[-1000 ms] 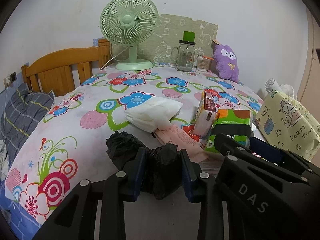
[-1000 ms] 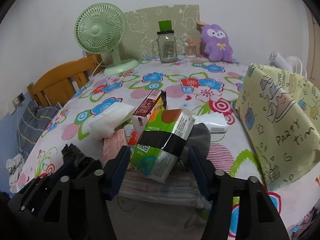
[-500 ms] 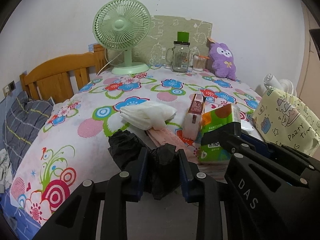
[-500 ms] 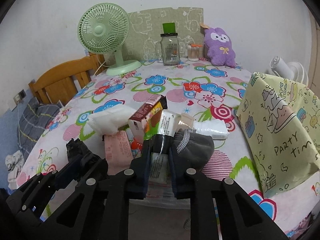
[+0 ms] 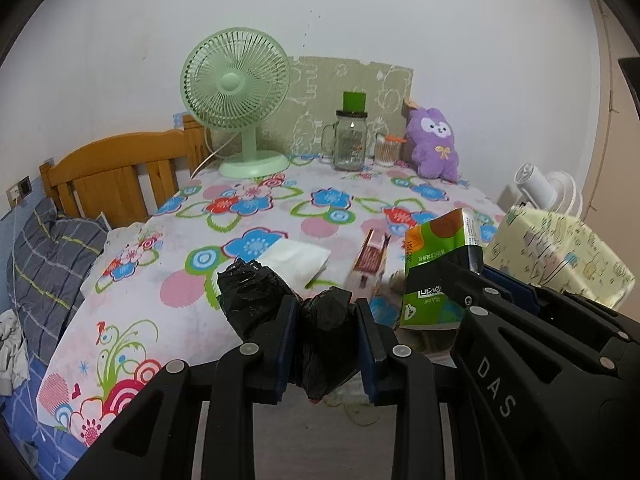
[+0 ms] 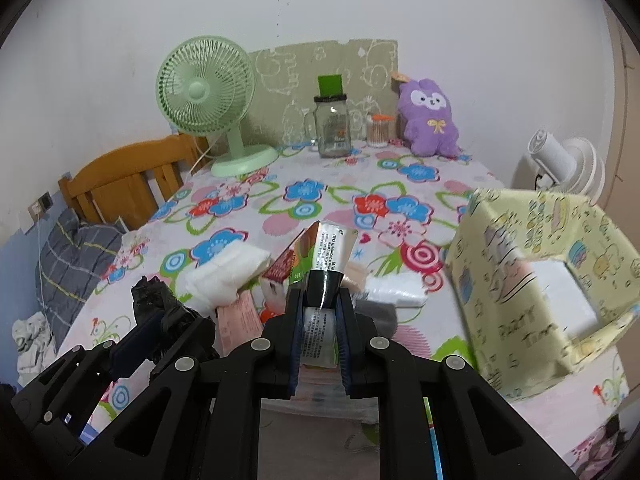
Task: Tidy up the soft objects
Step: 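Close the left tool on the black bag while the right tool grasps the green tissue pack, then carry the black bag with the left tool while the right tool carries the tissue pack to the box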
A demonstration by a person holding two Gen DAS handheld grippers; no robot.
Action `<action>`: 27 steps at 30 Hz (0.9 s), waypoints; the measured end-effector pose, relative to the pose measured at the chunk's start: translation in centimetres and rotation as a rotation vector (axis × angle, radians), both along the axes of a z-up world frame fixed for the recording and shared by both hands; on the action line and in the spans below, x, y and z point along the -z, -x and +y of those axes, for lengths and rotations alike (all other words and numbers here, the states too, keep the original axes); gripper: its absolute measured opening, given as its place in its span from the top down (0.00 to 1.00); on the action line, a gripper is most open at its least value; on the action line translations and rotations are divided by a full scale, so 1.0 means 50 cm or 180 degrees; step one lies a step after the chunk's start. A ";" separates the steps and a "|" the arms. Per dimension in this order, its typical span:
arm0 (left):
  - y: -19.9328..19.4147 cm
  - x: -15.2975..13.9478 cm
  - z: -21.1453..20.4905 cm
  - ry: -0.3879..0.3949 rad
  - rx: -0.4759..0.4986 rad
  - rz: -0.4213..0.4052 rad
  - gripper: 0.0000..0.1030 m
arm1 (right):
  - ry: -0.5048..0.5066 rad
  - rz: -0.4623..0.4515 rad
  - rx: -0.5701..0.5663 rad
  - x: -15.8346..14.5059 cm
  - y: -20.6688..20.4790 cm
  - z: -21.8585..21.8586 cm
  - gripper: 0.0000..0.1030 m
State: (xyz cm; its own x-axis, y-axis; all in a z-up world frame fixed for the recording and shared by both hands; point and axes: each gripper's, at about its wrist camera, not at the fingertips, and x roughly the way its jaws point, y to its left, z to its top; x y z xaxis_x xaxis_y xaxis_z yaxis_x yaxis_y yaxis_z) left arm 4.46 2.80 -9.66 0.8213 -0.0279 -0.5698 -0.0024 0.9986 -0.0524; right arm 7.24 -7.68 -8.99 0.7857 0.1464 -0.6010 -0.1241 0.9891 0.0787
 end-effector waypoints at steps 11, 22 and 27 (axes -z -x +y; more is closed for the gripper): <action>0.011 -0.068 -0.025 0.0015 0.0063 -0.0139 0.73 | 0.0024 -0.0187 0.0049 -0.074 0.025 -0.026 0.82; 0.018 -0.124 -0.051 -0.0035 0.0142 -0.0241 0.73 | 0.0043 -0.0312 0.0047 -0.136 0.040 -0.048 0.82; 0.021 -0.142 -0.067 -0.0049 0.0182 -0.0294 0.73 | 0.0045 -0.0366 0.0050 -0.156 0.044 -0.063 0.82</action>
